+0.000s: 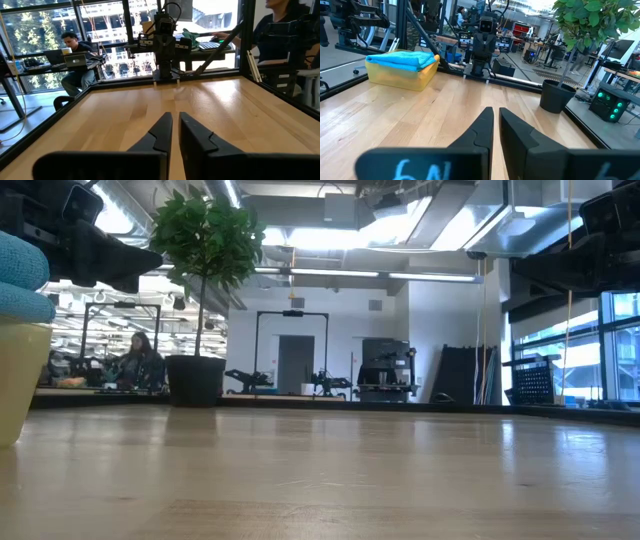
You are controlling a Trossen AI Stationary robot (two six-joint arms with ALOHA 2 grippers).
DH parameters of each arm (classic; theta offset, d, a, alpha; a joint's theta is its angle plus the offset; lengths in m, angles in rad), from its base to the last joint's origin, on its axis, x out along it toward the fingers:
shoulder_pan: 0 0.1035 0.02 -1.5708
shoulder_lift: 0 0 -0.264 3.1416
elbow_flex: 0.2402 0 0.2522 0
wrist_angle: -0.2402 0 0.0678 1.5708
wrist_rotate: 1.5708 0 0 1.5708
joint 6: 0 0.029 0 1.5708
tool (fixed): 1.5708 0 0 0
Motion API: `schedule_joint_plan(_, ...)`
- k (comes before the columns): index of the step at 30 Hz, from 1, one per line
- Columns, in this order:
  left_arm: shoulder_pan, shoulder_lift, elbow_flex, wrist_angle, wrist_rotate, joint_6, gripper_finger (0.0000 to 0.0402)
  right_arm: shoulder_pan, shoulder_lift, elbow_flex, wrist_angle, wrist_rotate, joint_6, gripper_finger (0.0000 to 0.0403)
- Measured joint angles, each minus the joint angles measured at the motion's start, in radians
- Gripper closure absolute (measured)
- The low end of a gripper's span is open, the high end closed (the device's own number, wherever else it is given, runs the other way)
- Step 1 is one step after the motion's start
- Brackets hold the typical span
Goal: Fold microfiber towels
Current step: Return to Home Position
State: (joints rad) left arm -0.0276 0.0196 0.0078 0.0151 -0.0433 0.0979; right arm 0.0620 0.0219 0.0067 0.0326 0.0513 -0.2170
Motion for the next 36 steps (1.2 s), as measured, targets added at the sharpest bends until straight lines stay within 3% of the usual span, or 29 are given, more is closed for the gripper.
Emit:
schedule_joint_plan(8, 0.0, 0.0, 0.0, 0.0, 0.0, 0.0, 0.0371, 0.0, 0.0, 0.0, 0.0, 0.0, 0.0, 0.037)
schedule_joint_plan(27, 0.0, 0.0, 0.0, 0.0, 0.0, 0.0, 0.0401, 0.0, 0.0, 0.0, 0.0, 0.0, 0.0, 0.037)
schedule_joint_plan(36, 0.0, 0.0, 0.0, 0.0, 0.0, 0.0, 0.0386, 0.0, 0.0, 0.0, 0.0, 0.0, 0.0, 0.037)
